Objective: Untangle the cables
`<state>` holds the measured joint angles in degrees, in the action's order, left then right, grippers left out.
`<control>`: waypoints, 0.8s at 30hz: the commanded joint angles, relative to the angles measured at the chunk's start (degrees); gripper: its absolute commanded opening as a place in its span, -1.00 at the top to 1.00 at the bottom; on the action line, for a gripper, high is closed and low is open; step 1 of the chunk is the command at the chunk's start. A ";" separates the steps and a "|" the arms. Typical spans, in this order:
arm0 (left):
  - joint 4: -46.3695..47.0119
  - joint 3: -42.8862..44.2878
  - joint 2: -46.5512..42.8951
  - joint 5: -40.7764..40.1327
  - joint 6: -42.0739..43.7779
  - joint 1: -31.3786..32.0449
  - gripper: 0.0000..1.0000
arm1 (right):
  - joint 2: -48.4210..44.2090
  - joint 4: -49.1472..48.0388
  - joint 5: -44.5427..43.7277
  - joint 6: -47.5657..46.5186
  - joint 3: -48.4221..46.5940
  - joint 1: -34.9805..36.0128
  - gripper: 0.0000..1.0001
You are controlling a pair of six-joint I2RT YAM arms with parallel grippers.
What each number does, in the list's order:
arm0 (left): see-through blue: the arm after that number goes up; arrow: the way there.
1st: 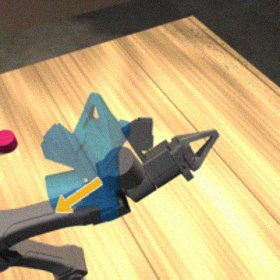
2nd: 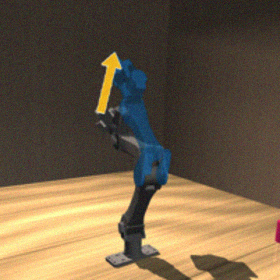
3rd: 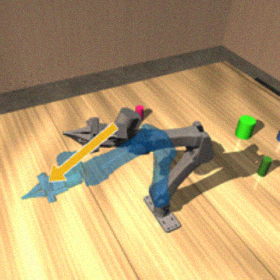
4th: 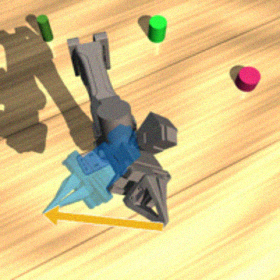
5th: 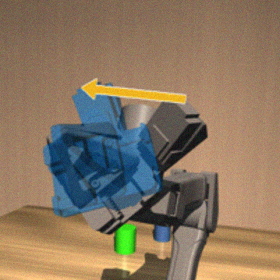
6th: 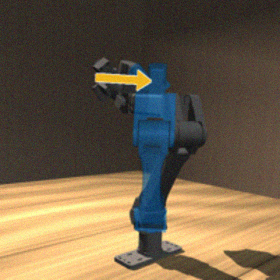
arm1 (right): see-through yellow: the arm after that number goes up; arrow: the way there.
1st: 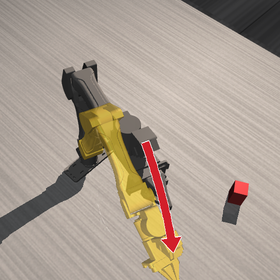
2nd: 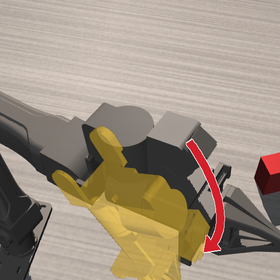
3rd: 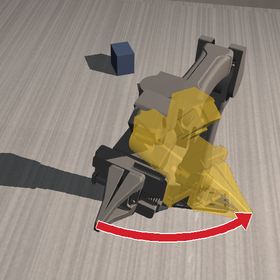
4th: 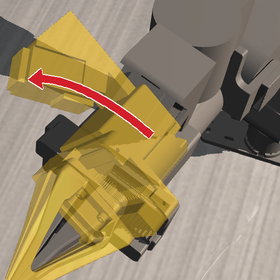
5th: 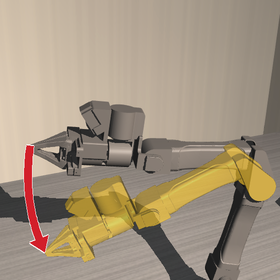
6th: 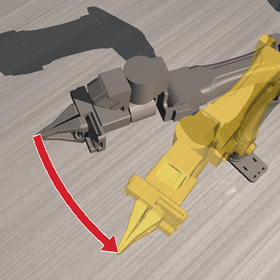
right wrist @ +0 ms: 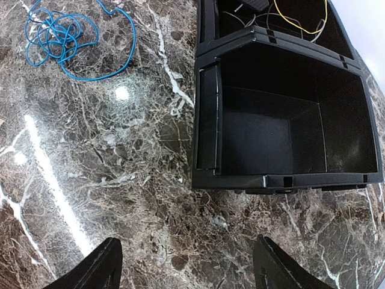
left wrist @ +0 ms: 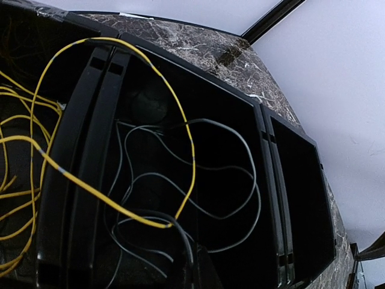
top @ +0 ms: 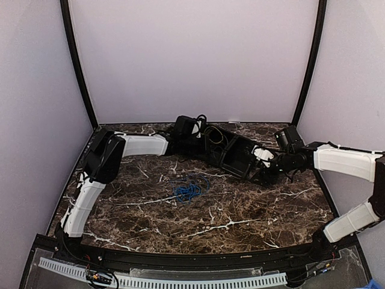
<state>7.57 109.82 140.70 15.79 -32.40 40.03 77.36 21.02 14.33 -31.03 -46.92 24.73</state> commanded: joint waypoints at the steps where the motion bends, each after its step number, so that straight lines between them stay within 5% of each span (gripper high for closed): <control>1: -1.82 2.90 -1.20 -1.50 -0.25 -0.11 0.91 | 0.64 -0.55 0.09 -0.16 -0.37 -0.24 -0.53; 15: -17.53 3.66 -10.46 -6.04 3.14 1.19 0.09 | 0.77 -0.26 0.56 -0.33 -0.52 -0.27 -0.54; 24: -15.64 -9.03 -23.10 -8.47 6.03 1.19 -0.02 | 1.06 0.08 0.97 -0.38 -0.72 -0.21 -0.55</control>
<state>-8.45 106.26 126.39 9.47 -28.77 41.06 78.08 21.08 14.55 -31.05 -46.92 24.73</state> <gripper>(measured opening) 0.508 0.773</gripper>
